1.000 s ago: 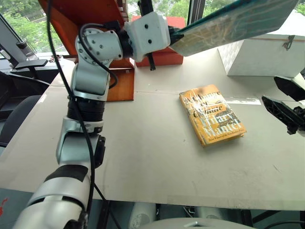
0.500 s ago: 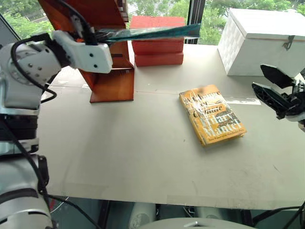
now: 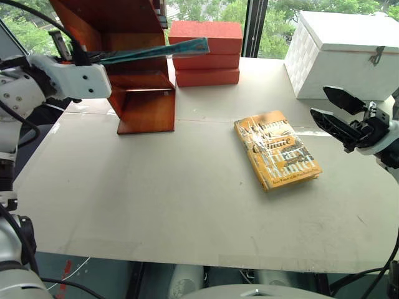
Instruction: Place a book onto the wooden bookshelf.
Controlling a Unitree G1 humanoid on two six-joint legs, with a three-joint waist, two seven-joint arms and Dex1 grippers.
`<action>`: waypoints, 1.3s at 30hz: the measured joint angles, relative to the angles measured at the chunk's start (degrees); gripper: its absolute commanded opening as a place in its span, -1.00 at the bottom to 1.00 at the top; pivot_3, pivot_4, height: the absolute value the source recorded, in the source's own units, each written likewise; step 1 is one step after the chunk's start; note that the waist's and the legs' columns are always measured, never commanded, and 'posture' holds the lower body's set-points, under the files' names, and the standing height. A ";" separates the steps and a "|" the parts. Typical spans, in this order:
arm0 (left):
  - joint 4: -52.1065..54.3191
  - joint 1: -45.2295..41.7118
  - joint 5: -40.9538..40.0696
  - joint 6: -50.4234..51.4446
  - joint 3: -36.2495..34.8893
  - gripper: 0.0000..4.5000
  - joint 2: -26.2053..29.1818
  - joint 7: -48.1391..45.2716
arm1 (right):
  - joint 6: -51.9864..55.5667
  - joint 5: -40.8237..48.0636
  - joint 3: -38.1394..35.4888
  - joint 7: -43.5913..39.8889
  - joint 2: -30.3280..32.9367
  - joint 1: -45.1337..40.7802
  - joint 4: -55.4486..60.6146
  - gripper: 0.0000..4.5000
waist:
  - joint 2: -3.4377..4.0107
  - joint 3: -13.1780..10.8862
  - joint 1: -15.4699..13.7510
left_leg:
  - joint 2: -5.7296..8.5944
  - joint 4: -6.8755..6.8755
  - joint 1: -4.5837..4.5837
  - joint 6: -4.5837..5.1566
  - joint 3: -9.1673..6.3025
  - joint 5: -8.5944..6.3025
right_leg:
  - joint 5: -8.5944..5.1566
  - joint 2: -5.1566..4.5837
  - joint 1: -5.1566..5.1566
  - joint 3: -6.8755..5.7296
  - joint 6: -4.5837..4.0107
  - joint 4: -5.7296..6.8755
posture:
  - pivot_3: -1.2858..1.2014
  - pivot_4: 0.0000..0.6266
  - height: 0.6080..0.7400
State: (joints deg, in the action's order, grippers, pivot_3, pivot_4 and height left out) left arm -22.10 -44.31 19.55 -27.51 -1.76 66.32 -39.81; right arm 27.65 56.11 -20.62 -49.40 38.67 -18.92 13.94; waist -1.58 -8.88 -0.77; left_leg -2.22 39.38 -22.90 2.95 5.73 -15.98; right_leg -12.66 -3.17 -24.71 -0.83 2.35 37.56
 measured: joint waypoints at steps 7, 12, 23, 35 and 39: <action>-0.41 2.37 -2.14 1.24 -0.15 -0.62 1.75 -0.55 | 0.00 -0.79 -0.05 0.09 -0.22 1.16 0.93 1.00 | 0.00 0.00 0.48 | -0.04 -0.01 0.05 0.00 -0.01 0.00 | 0.00 0.00 -0.04 0.03 0.00 0.06 | 0.03 -0.52 0.67; -0.23 7.28 -3.33 3.54 -2.30 0.23 4.49 -1.28 | 0.00 -0.92 -0.12 -0.01 -0.32 0.78 0.77 1.00 | 0.00 0.00 1.10 | -0.07 -0.01 0.07 0.18 -0.08 -0.11 | 0.00 0.00 -0.06 0.05 0.00 0.07 | 0.03 -0.52 0.67; 5.94 18.23 -10.38 10.03 -14.82 0.96 6.19 -1.08 | -0.03 -1.90 0.23 -1.10 -0.99 -1.72 -2.35 1.00 | -0.01 0.00 1.12 | -0.07 -0.02 0.06 0.17 -0.07 -0.10 | 0.00 -0.07 -0.07 0.03 0.00 0.07 | 0.03 -0.52 0.67; 34.77 36.44 -48.18 43.72 -24.24 0.96 -8.46 -12.78 | -1.89 -6.99 -0.07 -3.88 -0.42 6.60 -3.75 1.00 | -0.01 0.01 1.24 | -0.02 -0.04 0.08 -0.03 -0.10 0.01 | 0.00 -0.23 -0.04 0.02 0.02 0.09 | 0.03 -0.52 0.67; 44.23 42.76 -53.69 51.10 -20.71 0.96 -17.77 -8.56 | -7.42 -15.10 -0.05 -4.59 0.61 14.25 -5.55 1.00 | 0.05 0.09 1.11 | 0.03 -0.03 0.20 -0.02 -0.11 0.01 | 0.00 -0.26 0.07 0.04 0.02 0.08 | 0.03 -0.52 0.67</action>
State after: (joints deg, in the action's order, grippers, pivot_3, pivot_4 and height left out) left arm 22.13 -1.55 -34.15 23.59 -22.47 48.55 -48.37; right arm 20.23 41.01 -20.67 -53.99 39.29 -4.66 8.39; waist -1.53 -8.79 0.34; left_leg -2.18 39.35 -22.71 2.93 5.63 -15.97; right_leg -12.67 -3.42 -24.64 -0.78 2.37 37.64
